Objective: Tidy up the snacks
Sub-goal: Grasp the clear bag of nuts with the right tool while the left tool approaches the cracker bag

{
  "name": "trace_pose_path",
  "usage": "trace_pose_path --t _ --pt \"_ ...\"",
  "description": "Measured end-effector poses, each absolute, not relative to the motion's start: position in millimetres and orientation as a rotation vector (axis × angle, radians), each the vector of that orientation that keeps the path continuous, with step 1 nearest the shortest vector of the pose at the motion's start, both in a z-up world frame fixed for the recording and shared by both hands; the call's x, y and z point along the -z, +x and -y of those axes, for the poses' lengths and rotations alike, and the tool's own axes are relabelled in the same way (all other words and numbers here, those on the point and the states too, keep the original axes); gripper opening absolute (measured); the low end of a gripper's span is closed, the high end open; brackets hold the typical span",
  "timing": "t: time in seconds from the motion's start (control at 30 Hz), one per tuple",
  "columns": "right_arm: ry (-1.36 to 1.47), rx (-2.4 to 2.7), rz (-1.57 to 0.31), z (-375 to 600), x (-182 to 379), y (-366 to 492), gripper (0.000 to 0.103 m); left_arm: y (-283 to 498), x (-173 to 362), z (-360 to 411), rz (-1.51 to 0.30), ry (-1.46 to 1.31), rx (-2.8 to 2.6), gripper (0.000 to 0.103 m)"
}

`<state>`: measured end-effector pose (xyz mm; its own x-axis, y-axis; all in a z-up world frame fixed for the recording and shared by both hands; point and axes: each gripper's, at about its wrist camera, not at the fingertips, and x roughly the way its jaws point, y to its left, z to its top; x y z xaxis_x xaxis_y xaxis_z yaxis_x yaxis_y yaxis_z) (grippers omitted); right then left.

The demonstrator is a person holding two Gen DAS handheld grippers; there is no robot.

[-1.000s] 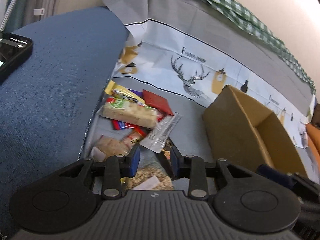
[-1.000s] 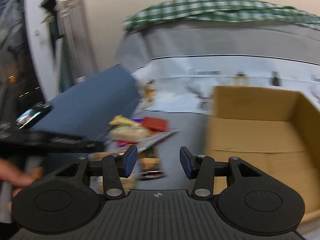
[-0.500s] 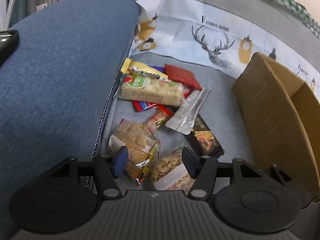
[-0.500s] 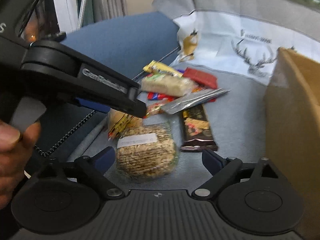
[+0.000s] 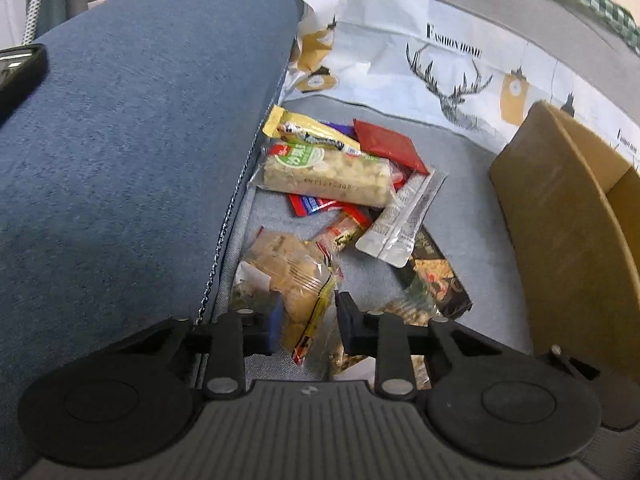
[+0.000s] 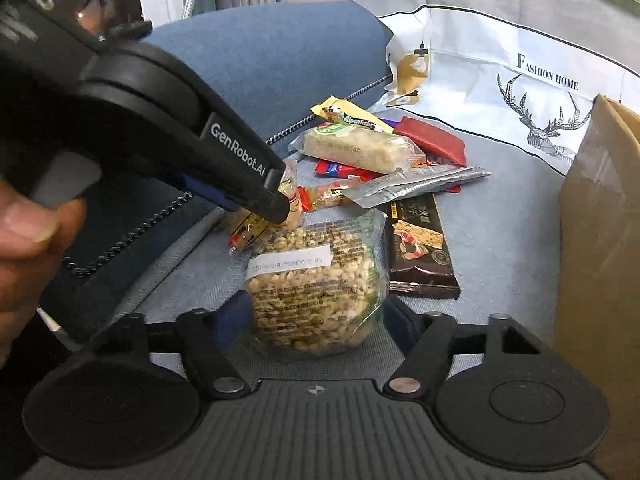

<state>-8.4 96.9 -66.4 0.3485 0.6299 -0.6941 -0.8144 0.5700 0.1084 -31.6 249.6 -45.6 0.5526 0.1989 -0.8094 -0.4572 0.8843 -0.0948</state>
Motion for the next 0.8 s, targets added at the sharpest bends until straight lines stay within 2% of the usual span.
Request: trace_pose_path --t 0.1,0.23,0.27,0.37,0.4,0.5,0.67,0.8 --pt "-0.272 -0.94 -0.763 -83.4 53.9 -12.2 0.043 -36.0 41.3 -250.0 -0.888 -0.333 -0.377 0.028" --pt "-0.277 -0.924 -0.781 -69.7 49.4 -19.5 0.043 -43.4 32.9 -247.5 -0.845 -0.365 -0.328 0.026" --pt "-0.263 -0.922 -0.775 -67.9 47.9 -21.1 0.045 -45.0 31.2 -246.5 -0.833 -0.373 -0.309 0.025" --pt "-0.237 -0.922 -0.752 -69.3 47.5 -23.5 0.075 -48.3 27.2 -245.4 -0.802 -0.405 -0.227 0.024" --pt "-0.23 -0.919 -0.745 -70.1 48.0 -23.8 0.081 -49.0 27.1 -246.3 -0.796 -0.416 -0.205 0.024" --pt "-0.214 -0.932 -0.745 -77.8 51.7 -20.3 0.091 -49.8 29.1 -251.8 -0.79 -0.465 -0.163 0.023" --pt "-0.256 -0.942 -0.768 -98.4 66.5 -14.8 0.096 -47.4 33.9 -261.3 -0.803 -0.53 -0.128 0.023" --pt "-0.271 -0.946 -0.784 -110.5 75.4 -11.8 0.097 -47.6 36.3 -264.1 -0.807 -0.548 -0.102 0.023"
